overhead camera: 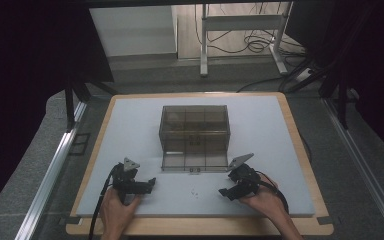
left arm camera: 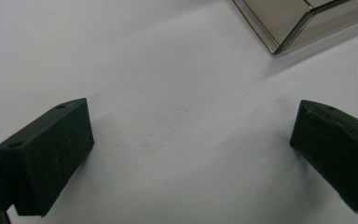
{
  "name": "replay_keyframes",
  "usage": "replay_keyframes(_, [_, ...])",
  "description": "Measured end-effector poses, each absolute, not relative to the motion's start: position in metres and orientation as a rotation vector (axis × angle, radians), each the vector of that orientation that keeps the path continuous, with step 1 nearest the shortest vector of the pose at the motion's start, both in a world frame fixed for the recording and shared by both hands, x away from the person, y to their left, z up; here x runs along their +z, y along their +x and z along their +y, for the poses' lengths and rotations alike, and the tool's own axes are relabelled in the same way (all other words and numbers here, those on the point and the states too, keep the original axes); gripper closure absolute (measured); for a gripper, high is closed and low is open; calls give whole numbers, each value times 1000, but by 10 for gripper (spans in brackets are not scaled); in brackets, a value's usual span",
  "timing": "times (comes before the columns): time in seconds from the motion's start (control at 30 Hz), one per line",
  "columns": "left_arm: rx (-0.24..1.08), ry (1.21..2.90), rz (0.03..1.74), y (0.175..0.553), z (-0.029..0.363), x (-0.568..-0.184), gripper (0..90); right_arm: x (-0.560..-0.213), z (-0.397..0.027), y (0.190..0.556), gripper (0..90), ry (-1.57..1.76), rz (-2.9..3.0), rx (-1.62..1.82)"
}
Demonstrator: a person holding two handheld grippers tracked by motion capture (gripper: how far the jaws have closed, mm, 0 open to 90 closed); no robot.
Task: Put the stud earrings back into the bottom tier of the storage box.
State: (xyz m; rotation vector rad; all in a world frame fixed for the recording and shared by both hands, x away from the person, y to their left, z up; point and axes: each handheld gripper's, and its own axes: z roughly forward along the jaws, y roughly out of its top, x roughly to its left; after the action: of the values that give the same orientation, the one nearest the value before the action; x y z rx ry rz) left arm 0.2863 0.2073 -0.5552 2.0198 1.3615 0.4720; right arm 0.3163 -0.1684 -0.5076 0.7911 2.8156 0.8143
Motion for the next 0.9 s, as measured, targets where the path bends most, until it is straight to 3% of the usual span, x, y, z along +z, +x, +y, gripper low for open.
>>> replay_keyframes(0.9, [472,2024,1361,286,208,-555,0,-498,-127,326,685,610,3007,613])
